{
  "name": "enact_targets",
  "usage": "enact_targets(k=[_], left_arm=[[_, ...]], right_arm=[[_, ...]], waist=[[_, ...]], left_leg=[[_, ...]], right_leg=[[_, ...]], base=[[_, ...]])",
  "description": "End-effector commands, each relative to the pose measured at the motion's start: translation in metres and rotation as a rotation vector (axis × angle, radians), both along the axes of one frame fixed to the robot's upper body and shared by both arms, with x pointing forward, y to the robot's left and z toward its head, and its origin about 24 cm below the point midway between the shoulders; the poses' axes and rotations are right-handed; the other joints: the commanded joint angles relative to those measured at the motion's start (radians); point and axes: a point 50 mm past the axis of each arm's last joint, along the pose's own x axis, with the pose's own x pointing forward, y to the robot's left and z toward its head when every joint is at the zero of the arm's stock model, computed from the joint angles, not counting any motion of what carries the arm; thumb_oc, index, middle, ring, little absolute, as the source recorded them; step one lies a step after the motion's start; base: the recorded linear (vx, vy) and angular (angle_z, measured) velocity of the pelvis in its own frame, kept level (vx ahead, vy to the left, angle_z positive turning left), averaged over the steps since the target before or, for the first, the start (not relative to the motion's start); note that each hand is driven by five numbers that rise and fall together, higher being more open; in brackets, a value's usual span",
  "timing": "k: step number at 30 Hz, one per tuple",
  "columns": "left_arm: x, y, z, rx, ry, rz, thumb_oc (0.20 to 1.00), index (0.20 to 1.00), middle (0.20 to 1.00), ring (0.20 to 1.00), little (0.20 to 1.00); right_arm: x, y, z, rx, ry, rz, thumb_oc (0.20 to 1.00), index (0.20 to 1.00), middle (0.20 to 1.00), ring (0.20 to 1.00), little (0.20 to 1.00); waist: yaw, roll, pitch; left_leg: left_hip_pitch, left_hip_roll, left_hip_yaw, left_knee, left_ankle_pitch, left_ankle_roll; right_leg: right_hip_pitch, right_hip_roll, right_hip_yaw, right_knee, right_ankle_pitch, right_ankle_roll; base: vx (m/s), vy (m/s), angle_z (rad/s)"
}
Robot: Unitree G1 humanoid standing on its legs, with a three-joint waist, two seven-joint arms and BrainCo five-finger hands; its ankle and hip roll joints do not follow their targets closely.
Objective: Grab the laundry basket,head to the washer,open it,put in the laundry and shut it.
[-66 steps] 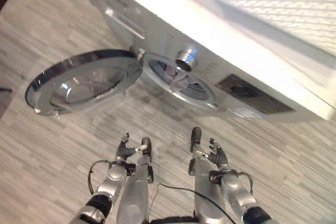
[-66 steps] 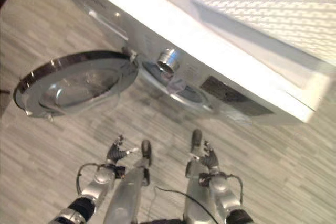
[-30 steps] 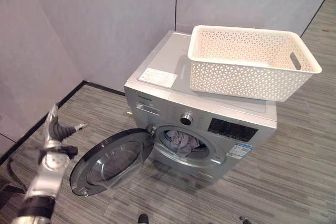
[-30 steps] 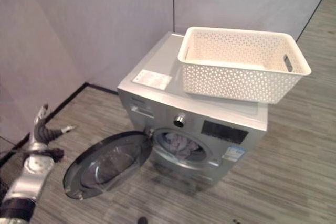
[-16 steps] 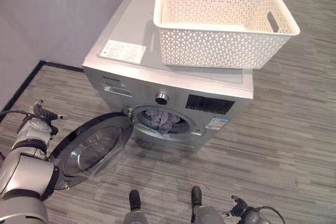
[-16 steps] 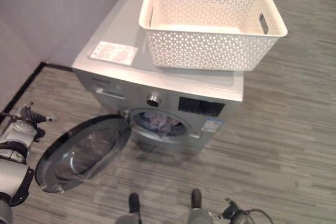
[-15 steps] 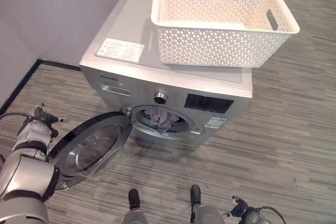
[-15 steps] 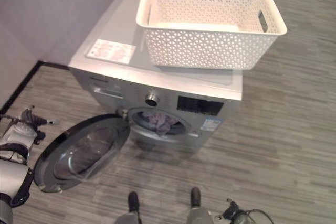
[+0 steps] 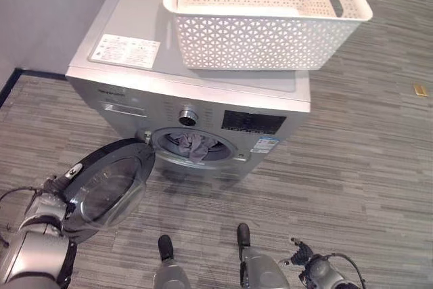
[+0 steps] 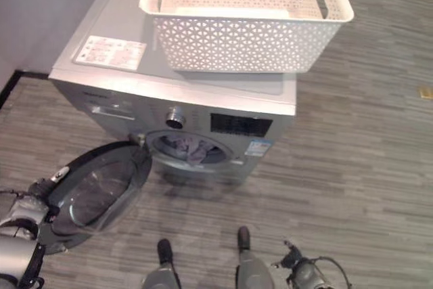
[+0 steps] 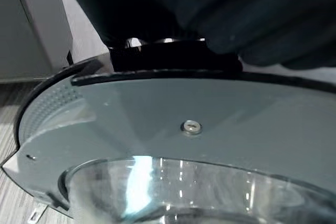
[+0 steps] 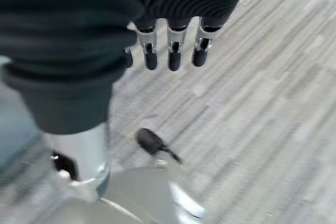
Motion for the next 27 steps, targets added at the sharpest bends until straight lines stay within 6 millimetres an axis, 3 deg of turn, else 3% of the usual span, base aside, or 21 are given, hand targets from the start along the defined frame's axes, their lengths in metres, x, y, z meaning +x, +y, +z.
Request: enact_targets(k=[1, 3, 4, 5, 7, 8, 9, 10, 11, 12, 13, 15, 16, 21, 24, 25, 26, 27], left_arm=[[-0.017, -0.060, -0.063, -0.260, 0.014, -0.017, 1.000, 1.000, 1.000, 1.000, 1.000], [-0.036, -0.084, -0.086, -0.377, -0.009, -0.046, 1.000, 1.000, 1.000, 1.000, 1.000], [-0.053, -0.102, -0.096, -0.454, -0.037, -0.093, 1.000, 1.000, 1.000, 1.000, 1.000], [-0.053, -0.102, -0.096, -0.454, -0.036, -0.093, 1.000, 1.000, 1.000, 1.000, 1.000], [-0.061, -0.125, -0.099, -0.528, -0.051, -0.187, 1.000, 1.000, 1.000, 1.000, 1.000], [-0.061, -0.125, -0.100, -0.529, -0.050, -0.187, 1.000, 1.000, 1.000, 1.000, 1.000], [-0.054, -0.132, -0.092, -0.555, -0.090, -0.249, 1.000, 1.000, 1.000, 1.000, 1.000], [-0.052, -0.132, -0.086, -0.557, -0.113, -0.274, 1.000, 1.000, 1.000, 1.000, 1.000], [-0.050, -0.137, -0.084, -0.561, -0.117, -0.310, 1.000, 1.000, 1.000, 1.000, 1.000], [-0.050, -0.137, -0.084, -0.562, -0.117, -0.309, 1.000, 1.000, 1.000, 1.000, 1.000], [-0.050, -0.139, -0.073, -0.569, -0.152, -0.368, 1.000, 1.000, 1.000, 1.000, 1.000], [-0.051, -0.140, -0.068, -0.582, -0.174, -0.382, 1.000, 1.000, 1.000, 1.000, 1.000], [-0.050, -0.140, -0.059, -0.592, -0.203, -0.407, 1.000, 1.000, 1.000, 1.000, 1.000], [-0.038, -0.136, -0.039, -0.558, -0.289, -0.440, 1.000, 1.000, 1.000, 1.000, 1.000], [-0.036, -0.135, -0.037, -0.545, -0.283, -0.462, 1.000, 1.000, 1.000, 1.000, 1.000], [-0.020, -0.148, -0.037, -0.556, -0.289, -0.512, 1.000, 1.000, 1.000, 1.000, 1.000], [-0.020, -0.148, -0.037, -0.556, -0.289, -0.513, 1.000, 1.000, 1.000, 1.000, 1.000], [0.009, -0.183, -0.041, -0.533, -0.220, -0.672, 1.000, 1.000, 1.000, 1.000, 1.000]], right_arm=[[0.017, -0.024, 0.018, -0.053, -0.082, -0.011, 1.000, 1.000, 1.000, 1.000, 1.000], [0.022, -0.042, 0.029, -0.086, -0.126, -0.046, 1.000, 1.000, 1.000, 1.000, 1.000], [0.025, -0.061, 0.039, -0.125, -0.166, -0.085, 1.000, 1.000, 1.000, 1.000, 1.000], [0.025, -0.061, 0.039, -0.126, -0.165, -0.085, 1.000, 1.000, 1.000, 1.000, 1.000], [0.025, -0.087, 0.052, -0.179, -0.207, -0.163, 1.000, 1.000, 1.000, 1.000, 1.000], [0.024, -0.087, 0.052, -0.179, -0.206, -0.164, 1.000, 1.000, 1.000, 1.000, 1.000], [0.027, -0.101, 0.061, -0.212, -0.236, -0.201, 1.000, 1.000, 1.000, 1.000, 1.000], [0.026, -0.107, 0.064, -0.229, -0.242, -0.208, 1.000, 1.000, 1.000, 1.000, 1.000], [0.026, -0.112, 0.067, -0.247, -0.248, -0.222, 1.000, 1.000, 1.000, 1.000, 1.000], [0.025, -0.112, 0.067, -0.247, -0.248, -0.222, 1.000, 1.000, 1.000, 1.000, 1.000], [0.025, -0.121, 0.074, -0.257, -0.267, -0.258, 1.000, 1.000, 1.000, 1.000, 1.000], [0.022, -0.124, 0.074, -0.260, -0.268, -0.272, 1.000, 1.000, 1.000, 1.000, 1.000], [0.010, -0.132, 0.074, -0.264, -0.262, -0.331, 1.000, 1.000, 1.000, 1.000, 1.000], [-0.011, -0.139, 0.071, -0.250, -0.265, -0.419, 1.000, 1.000, 1.000, 1.000, 1.000], [-0.015, -0.135, 0.072, -0.216, -0.294, -0.420, 1.000, 1.000, 1.000, 1.000, 1.000], [-0.014, -0.126, 0.066, -0.187, -0.293, -0.414, 1.000, 1.000, 1.000, 1.000, 1.000], [-0.014, -0.126, 0.066, -0.187, -0.293, -0.414, 1.000, 1.000, 1.000, 1.000, 1.000], [-0.016, -0.111, 0.053, -0.140, -0.264, -0.411, 1.000, 1.000, 1.000, 1.000, 1.000]], waist=[[0.007, -0.010, -0.011], [0.014, 0.013, -0.013], [0.023, 0.040, -0.018], [0.023, 0.041, -0.019], [0.023, 0.074, -0.032], [0.019, 0.075, -0.033], [0.014, 0.078, -0.035], [0.013, 0.074, -0.036], [0.009, 0.069, -0.039], [0.008, 0.070, -0.039], [0.006, 0.062, -0.050], [0.002, 0.063, -0.062], [-0.020, 0.078, -0.102], [-0.058, 0.090, -0.162], [-0.069, 0.097, -0.182], [-0.078, 0.091, -0.186], [-0.077, 0.091, -0.187], [-0.103, 0.084, -0.189]], left_leg=[[-0.024, 0.077, -0.018, 0.064, 0.005, 0.008], [-0.017, 0.101, -0.026, 0.064, 0.029, 0.001], [-0.018, 0.113, -0.042, 0.030, 0.069, 0.000], [-0.018, 0.114, -0.042, 0.028, 0.070, 0.000], [-0.091, 0.106, -0.073, 0.008, 0.121, 0.001], [-0.093, 0.105, -0.077, 0.008, 0.120, 0.001], [-0.084, 0.059, -0.042, 0.021, 0.086, 0.024], [-0.082, 0.041, -0.050, 0.096, 0.053, 0.035], [-0.078, 0.030, -0.052, 0.188, 0.015, 0.043], [-0.084, 0.031, -0.055, 0.198, 0.009, 0.043], [-0.048, 0.014, -0.070, 0.328, -0.052, 0.060], [-0.008, 0.002, -0.085, 0.352, -0.083, 0.068], [0.084, -0.007, -0.081, 0.278, -0.082, 0.074], [0.153, -0.006, -0.042, 0.134, -0.036, 0.043], [0.193, -0.029, -0.021, 0.061, -0.080, 0.045], [0.208, -0.047, 0.000, 0.021, -0.127, 0.053], [0.208, -0.047, 0.000, 0.021, -0.126, 0.053], [0.207, -0.062, 0.006, 0.008, -0.161, 0.055]], right_leg=[[0.014, -0.012, 0.057, 0.024, -0.108, 0.011], [0.029, 0.017, 0.063, 0.012, -0.115, -0.004], [0.024, 0.039, 0.063, 0.008, -0.123, -0.011], [0.023, 0.039, 0.063, 0.008, -0.123, -0.011], [-0.009, 0.042, 0.018, 0.008, -0.135, -0.020], [-0.009, 0.041, 0.014, 0.008, -0.137, -0.019], [-0.024, 0.022, -0.021, 0.008, -0.139, -0.023], [-0.023, 0.014, -0.036, 0.008, -0.134, -0.026], [-0.024, 0.004, -0.052, 0.008, -0.125, -0.031], [-0.023, 0.005, -0.054, 0.008, -0.126, -0.031], [-0.020, -0.002, -0.061, 0.008, -0.116, -0.037], [-0.014, 0.000, -0.065, 0.008, -0.113, -0.036], [-0.012, 0.002, -0.084, 0.008, -0.106, -0.027], [-0.014, -0.013, -0.127, 0.008, -0.083, -0.012], [-0.011, -0.024, -0.133, 0.008, -0.067, 0.002], [-0.016, -0.036, -0.132, 0.010, -0.057, 0.011], [-0.017, -0.036, -0.131, 0.010, -0.057, 0.011], [-0.028, -0.047, -0.133, 0.014, -0.040, 0.023]], base=[[0.01, -0.229, -0.24], [-0.02, -0.175, -0.22], [-0.04, -0.115, -0.04], [-0.08, -0.109, -0.06], [-0.17, -0.076, -0.07], [-0.25, -0.037, 0.43], [-0.16, -0.040, 0.76], [-0.19, -0.063, 0.83], [-0.07, -0.057, 0.64], [-0.04, -0.029, 0.62], [-0.01, -0.005, 0.69], [0.03, 0.045, 0.16], [0.06, 0.087, -0.06], [-0.04, 0.122, 0.64], [-0.08, 0.112, 0.45], [-0.09, 0.074, -0.07], [-0.14, 0.072, -0.08], [-0.09, 0.039, -0.01]])
